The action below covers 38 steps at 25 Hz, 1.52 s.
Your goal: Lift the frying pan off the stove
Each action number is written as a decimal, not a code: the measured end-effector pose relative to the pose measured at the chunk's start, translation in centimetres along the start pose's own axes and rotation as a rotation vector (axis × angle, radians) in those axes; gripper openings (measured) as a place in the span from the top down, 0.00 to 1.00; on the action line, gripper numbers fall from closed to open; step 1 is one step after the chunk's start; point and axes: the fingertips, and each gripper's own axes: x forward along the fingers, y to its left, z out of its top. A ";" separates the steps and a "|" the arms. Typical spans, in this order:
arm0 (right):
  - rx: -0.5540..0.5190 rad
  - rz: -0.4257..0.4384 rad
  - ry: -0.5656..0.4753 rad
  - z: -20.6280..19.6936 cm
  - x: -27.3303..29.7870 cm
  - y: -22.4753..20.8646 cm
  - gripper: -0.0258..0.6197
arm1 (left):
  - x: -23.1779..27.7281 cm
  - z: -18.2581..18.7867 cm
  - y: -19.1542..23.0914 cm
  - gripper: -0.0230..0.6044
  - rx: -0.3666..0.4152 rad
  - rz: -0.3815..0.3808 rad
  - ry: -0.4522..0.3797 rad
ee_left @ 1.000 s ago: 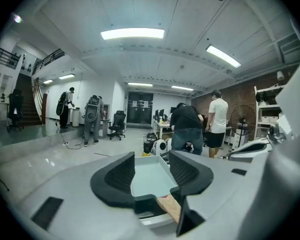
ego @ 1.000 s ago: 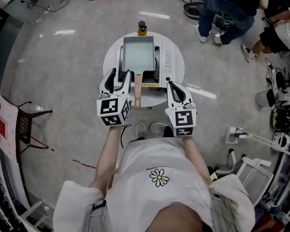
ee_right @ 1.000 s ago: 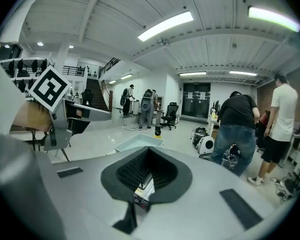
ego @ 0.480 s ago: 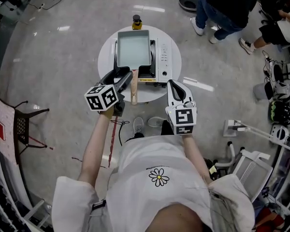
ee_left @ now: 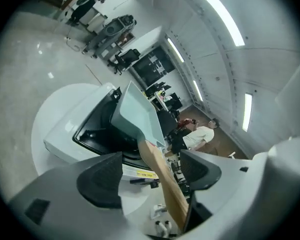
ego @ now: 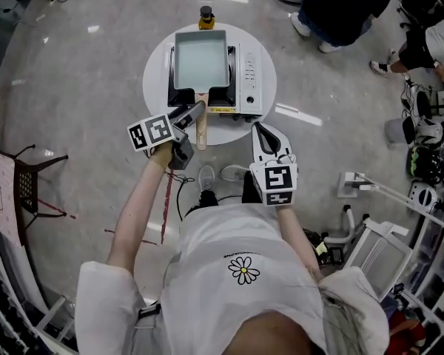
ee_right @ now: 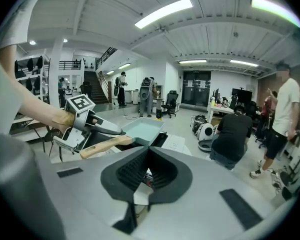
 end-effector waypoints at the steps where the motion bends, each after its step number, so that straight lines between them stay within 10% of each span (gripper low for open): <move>1: 0.003 0.001 0.005 -0.2 -0.1 0.1 0.96 | 0.3 -0.5 -0.1 0.41 -0.033 -0.022 0.023; 15: 0.033 -0.008 0.047 -2.4 -0.9 -0.6 0.96 | 3.3 -2.1 -1.7 0.61 -0.363 -0.262 0.110; 38: 0.032 0.028 0.078 -3.2 -0.3 0.2 0.96 | 4.6 -3.5 -3.3 0.86 -0.542 -0.379 0.189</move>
